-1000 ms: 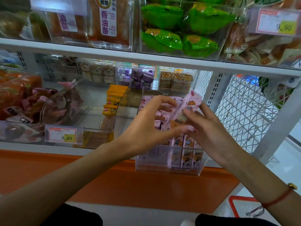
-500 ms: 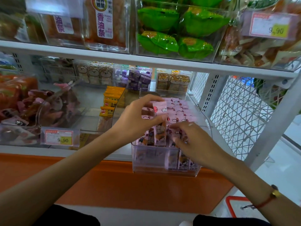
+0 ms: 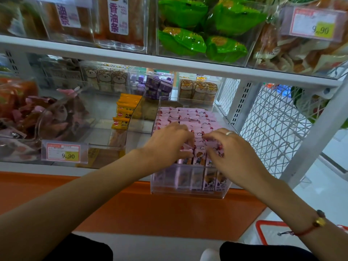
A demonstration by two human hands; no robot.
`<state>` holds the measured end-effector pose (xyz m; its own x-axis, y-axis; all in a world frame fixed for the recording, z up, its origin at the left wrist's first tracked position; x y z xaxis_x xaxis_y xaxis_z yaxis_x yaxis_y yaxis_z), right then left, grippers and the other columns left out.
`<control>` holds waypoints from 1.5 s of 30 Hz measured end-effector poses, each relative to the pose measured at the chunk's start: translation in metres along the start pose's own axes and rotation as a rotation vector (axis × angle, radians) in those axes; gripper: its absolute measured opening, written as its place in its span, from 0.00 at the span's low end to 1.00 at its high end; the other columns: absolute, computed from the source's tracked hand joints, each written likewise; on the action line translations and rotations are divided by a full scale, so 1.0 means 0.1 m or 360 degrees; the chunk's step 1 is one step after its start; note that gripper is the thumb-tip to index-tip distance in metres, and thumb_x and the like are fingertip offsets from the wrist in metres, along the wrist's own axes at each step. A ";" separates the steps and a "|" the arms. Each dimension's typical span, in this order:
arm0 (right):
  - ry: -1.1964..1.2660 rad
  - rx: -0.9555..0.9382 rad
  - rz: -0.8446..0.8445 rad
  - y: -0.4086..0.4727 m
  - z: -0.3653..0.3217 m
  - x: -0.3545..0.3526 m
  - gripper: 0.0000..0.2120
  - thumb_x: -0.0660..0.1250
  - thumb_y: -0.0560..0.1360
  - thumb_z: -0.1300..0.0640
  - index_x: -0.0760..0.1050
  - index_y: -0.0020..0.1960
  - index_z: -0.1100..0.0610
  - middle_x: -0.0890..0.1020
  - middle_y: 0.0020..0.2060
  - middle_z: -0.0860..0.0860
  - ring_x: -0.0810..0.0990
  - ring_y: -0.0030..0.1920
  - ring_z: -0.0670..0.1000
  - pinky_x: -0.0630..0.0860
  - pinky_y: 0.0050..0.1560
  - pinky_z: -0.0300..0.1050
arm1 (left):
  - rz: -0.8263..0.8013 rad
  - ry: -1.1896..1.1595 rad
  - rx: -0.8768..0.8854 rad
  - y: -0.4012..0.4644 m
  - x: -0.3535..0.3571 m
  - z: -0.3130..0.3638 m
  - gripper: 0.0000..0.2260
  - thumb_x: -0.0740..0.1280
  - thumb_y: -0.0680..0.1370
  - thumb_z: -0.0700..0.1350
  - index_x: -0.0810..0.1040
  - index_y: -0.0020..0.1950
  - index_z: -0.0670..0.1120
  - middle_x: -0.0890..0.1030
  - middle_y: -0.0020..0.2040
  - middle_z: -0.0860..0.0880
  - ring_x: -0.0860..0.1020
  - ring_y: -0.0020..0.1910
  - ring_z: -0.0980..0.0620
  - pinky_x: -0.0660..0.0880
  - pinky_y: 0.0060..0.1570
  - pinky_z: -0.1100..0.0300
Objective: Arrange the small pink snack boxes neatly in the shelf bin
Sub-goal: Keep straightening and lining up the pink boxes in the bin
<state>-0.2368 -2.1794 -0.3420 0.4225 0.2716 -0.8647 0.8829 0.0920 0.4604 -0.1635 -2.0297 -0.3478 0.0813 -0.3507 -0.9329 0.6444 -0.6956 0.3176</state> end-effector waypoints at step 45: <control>-0.0211 0.0442 -0.0268 1.93 0.52 0.73 0.08 0.69 0.75 0.57 0.79 0.52 0.59 0.78 0.56 0.57 0.77 0.50 0.54 0.69 0.43 0.41 | 0.0588 -0.1266 -0.0751 -0.48 0.04 -0.58 0.15 0.65 0.72 0.59 0.70 0.58 0.65 0.77 0.55 0.65 0.75 0.52 0.71 0.77 0.48 0.65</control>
<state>-0.0254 -2.1920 -0.3266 0.2733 0.1460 -0.9508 0.9567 -0.1442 0.2528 -0.1499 -1.9619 -0.3769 -0.0842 -0.9334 -0.3489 0.9318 -0.1978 0.3044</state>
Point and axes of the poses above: each hand's wrist, its own y-axis towards the middle knuckle, its own x-axis out of the palm, z = x × y, the point moved 2 cm from there along y, towards the middle knuckle
